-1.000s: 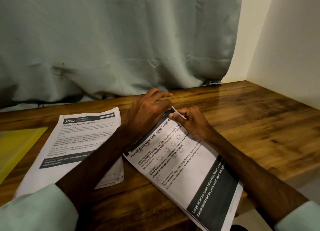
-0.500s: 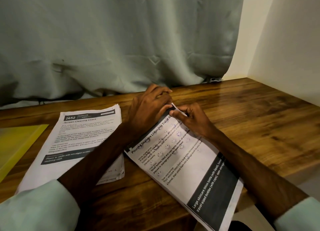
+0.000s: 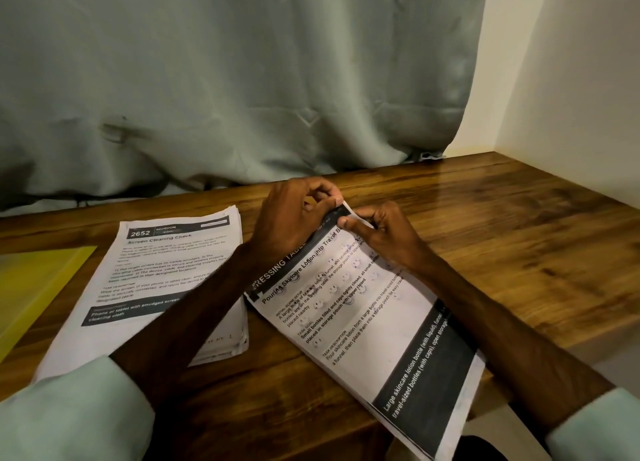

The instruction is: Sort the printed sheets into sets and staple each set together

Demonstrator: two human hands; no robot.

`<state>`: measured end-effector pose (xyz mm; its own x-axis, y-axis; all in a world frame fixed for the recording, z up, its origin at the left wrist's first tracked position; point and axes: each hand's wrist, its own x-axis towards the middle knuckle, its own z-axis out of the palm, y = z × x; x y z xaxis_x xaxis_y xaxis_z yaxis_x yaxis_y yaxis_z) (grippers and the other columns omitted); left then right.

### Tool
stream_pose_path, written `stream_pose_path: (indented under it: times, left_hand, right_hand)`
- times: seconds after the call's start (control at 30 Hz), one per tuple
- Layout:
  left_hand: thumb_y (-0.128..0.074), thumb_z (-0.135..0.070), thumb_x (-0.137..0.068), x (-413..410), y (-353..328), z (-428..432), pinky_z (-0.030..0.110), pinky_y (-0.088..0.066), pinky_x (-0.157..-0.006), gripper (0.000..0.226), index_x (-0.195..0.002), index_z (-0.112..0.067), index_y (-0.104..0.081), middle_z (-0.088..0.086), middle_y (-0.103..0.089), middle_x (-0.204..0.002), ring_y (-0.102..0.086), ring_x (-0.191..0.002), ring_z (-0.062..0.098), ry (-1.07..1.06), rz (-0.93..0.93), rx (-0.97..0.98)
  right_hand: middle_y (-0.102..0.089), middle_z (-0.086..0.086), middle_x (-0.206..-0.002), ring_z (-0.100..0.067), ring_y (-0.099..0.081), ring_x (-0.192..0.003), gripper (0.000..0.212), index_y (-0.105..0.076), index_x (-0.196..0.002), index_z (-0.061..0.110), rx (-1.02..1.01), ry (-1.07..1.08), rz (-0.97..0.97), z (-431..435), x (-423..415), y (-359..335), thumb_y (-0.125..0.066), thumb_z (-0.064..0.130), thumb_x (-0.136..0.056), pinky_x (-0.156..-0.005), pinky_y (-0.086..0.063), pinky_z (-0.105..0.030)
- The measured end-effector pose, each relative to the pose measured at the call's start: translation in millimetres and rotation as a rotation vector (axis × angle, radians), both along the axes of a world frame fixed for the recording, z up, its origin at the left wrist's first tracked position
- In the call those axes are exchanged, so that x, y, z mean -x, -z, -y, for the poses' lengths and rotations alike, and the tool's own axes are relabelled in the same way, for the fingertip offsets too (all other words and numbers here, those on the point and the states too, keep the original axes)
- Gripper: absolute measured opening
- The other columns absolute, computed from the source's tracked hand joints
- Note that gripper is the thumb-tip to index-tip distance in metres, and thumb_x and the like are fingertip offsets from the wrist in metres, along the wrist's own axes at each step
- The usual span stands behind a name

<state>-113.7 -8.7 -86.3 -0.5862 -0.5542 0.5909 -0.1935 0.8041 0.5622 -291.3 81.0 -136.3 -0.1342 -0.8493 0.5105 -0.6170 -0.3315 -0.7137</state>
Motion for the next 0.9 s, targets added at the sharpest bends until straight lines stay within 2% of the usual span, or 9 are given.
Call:
stream_pose_path:
  times: [0.17, 0.27, 0.33, 0.47, 0.57, 0.67, 0.73, 0.8, 0.9]
  left_hand:
    - [-0.076, -0.024, -0.092, -1, -6, -4, 0.028, -0.061, -0.075, 0.002, -0.09, -0.025, -0.076, -0.013, -0.074, -0.086, -0.069, -0.08, 0.0, -0.004, 0.01, -0.007]
    - [-0.08, -0.018, -0.088, -1, -8, -6, 0.032, -0.062, -0.075, 0.009, -0.095, -0.016, -0.075, -0.004, -0.076, -0.085, -0.074, -0.079, 0.008, 0.065, -0.085, -0.248]
    - [-0.08, -0.017, -0.088, -3, -7, -5, 0.04, -0.064, -0.077, 0.019, -0.105, -0.014, -0.073, 0.002, -0.078, -0.088, -0.076, -0.081, 0.017, 0.123, -0.128, -0.357]
    - [-0.073, -0.017, -0.094, -2, -5, -5, 0.033, -0.062, -0.082, 0.022, -0.115, -0.014, -0.076, -0.005, -0.078, -0.099, -0.074, -0.087, 0.006, 0.131, -0.087, -0.205]
    - [-0.069, -0.014, -0.097, 2, -2, -10, 0.016, -0.054, -0.08, 0.015, -0.106, -0.015, -0.081, -0.01, -0.075, -0.097, -0.067, -0.09, -0.004, 0.102, -0.067, -0.036]
    - [-0.067, -0.017, -0.098, 2, 0, -10, 0.024, -0.051, -0.082, 0.016, -0.105, -0.019, -0.081, -0.012, -0.071, -0.095, -0.06, -0.098, 0.008, 0.046, -0.041, 0.069]
    - [-0.069, -0.021, -0.097, 1, -1, -9, 0.029, -0.053, -0.084, 0.015, -0.107, -0.02, -0.08, -0.021, -0.066, -0.092, -0.061, -0.096, 0.007, 0.035, -0.05, 0.037]
    - [-0.073, -0.033, -0.094, -1, -4, -7, 0.021, -0.053, -0.083, 0.027, -0.118, -0.022, -0.075, -0.023, -0.066, -0.095, -0.063, -0.093, -0.005, 0.042, -0.021, -0.065]
    - [-0.076, -0.049, -0.087, -6, -9, 3, 0.015, -0.051, -0.08, 0.052, -0.131, -0.025, -0.066, -0.019, -0.07, -0.109, -0.066, -0.093, -0.009, 0.08, 0.162, -0.128]
  right_hand:
    - [-0.068, 0.01, -0.06, -0.004, -0.055, -0.046, 0.02, -0.074, -0.08, 0.013, 0.0, 0.009, -0.01, -1, -2, -3, -0.067, 0.013, -0.098, -0.047, -0.038, -0.016]
    - [-0.07, -0.009, -0.065, -0.028, -0.06, -0.049, 0.025, -0.074, -0.083, 0.004, -0.001, 0.006, -0.018, 0, 0, -2, -0.067, 0.021, -0.099, -0.045, -0.041, -0.028]
    - [-0.066, -0.017, -0.062, -0.032, -0.054, -0.045, 0.028, -0.073, -0.082, 0.002, 0.001, 0.01, -0.004, 1, 0, -1, -0.066, 0.023, -0.099, -0.042, -0.037, -0.028]
    - [-0.064, -0.007, -0.057, -0.015, -0.049, -0.041, 0.024, -0.073, -0.08, 0.007, 0.009, -0.004, 0.003, 0, -1, -1, -0.066, 0.02, -0.099, -0.043, -0.035, -0.022]
    - [-0.06, -0.012, -0.056, -0.021, -0.046, -0.041, 0.026, -0.071, -0.078, 0.006, 0.01, -0.033, 0.041, 0, -1, -1, -0.066, 0.019, -0.1, -0.042, -0.034, -0.024]
    - [-0.053, -0.015, -0.054, -0.018, -0.041, -0.04, 0.027, -0.067, -0.076, 0.001, 0.022, -0.065, 0.09, -2, -3, -2, -0.065, 0.014, -0.1, -0.04, -0.031, -0.024]
    - [-0.053, -0.013, -0.053, -0.013, -0.041, -0.041, 0.028, -0.067, -0.074, 0.0, 0.033, -0.063, 0.085, -4, -3, -4, -0.065, 0.011, -0.1, -0.041, -0.031, -0.022]
    - [-0.058, -0.006, -0.055, -0.009, -0.046, -0.045, 0.028, -0.069, -0.074, 0.0, 0.052, -0.051, 0.05, -4, -3, -5, -0.065, 0.012, -0.099, -0.045, -0.033, -0.021]
    - [-0.065, -0.015, -0.062, -0.02, -0.052, -0.049, 0.027, -0.075, -0.083, 0.001, 0.077, -0.037, 0.054, -4, -1, -5, -0.066, 0.021, -0.099, -0.045, -0.034, -0.034]
